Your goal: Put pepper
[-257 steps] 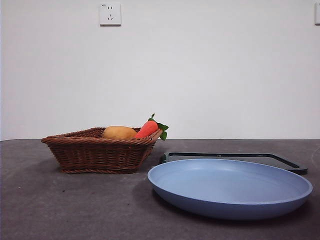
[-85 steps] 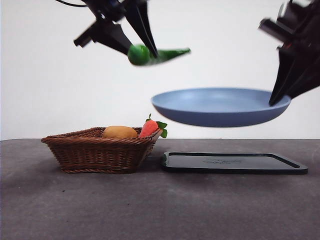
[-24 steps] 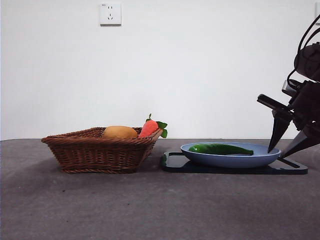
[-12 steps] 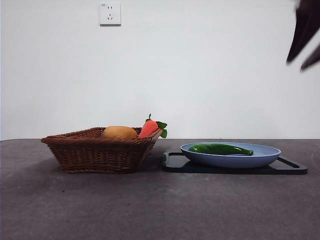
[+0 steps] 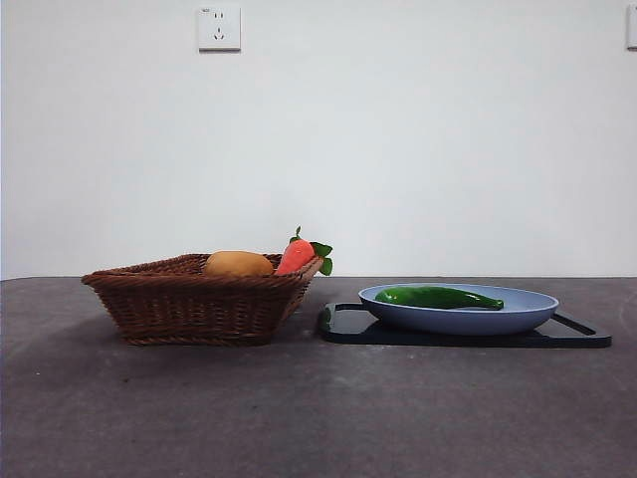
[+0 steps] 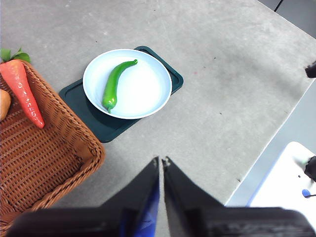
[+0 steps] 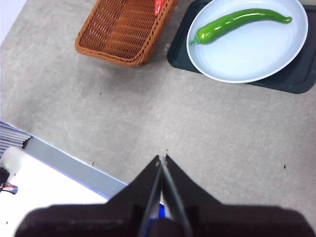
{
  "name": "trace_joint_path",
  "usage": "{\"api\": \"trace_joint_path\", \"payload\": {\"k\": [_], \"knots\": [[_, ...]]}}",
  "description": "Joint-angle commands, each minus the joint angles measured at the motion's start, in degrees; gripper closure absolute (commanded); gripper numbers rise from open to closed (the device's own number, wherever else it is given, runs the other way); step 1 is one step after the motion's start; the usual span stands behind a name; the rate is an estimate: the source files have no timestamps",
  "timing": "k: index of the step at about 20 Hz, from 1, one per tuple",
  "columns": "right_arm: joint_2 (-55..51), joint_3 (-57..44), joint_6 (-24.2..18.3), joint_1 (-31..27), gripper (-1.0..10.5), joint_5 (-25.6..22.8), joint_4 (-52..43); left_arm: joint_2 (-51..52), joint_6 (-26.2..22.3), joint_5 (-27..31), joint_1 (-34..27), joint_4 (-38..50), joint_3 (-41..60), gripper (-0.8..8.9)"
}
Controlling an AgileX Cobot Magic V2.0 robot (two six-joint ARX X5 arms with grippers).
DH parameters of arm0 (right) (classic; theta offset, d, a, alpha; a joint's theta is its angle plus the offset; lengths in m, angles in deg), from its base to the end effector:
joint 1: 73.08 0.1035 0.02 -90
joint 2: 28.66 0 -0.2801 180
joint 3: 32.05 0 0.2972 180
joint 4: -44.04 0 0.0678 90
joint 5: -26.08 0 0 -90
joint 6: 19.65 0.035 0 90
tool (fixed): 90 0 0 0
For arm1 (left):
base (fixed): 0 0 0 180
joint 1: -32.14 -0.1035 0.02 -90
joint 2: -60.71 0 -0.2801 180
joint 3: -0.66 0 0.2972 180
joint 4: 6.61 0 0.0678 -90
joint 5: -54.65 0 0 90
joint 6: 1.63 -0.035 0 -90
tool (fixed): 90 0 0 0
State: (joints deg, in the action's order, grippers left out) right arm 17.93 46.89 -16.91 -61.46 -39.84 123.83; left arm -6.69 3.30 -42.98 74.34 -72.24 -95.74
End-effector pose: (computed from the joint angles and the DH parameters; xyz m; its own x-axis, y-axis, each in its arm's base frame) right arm 0.1402 0.0434 0.3925 0.5227 0.5240 -0.6725 -0.4192 0.8448 0.3325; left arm 0.1854 -0.1744 0.4450 0.5000 -0.6326 -0.5914 0.7040 0.6947 -0.1479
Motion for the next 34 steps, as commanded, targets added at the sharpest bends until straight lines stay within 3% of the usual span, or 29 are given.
{"api": "trace_joint_path", "payload": {"k": [1,13,15,18,24,27,29,34], "knots": [[0.5,0.9,0.9,0.2,9.4,0.0,-0.3,-0.5,-0.7,0.1,0.6,0.3,-0.8,8.07],[0.6,0.9,0.8,0.1,9.4,-0.4,-0.3,-0.5,-0.8,0.0,0.7,0.4,-0.8,8.06],[0.7,0.9,0.8,0.1,9.4,-0.4,-0.3,-0.2,-2.2,4.0,-0.6,2.2,-0.8,8.05],[0.6,0.9,0.8,0.1,9.4,-0.4,-0.3,1.8,-6.3,6.0,-5.5,8.4,-0.8,8.05],[0.6,0.9,0.8,0.1,9.4,-0.4,-0.3,13.2,-11.4,5.2,-23.1,17.7,1.7,8.05],[0.7,0.9,0.8,0.1,9.4,-0.4,-0.3,22.5,-11.9,1.4,-32.2,27.6,12.3,8.05],[0.7,0.9,0.8,0.1,9.4,-0.4,-0.3,29.5,-12.8,1.8,-36.8,35.9,22.6,8.05],[0.7,0.9,0.8,0.1,9.4,-0.4,-0.3,44.3,-11.6,1.6,-41.6,51.5,48.0,8.05]]}}
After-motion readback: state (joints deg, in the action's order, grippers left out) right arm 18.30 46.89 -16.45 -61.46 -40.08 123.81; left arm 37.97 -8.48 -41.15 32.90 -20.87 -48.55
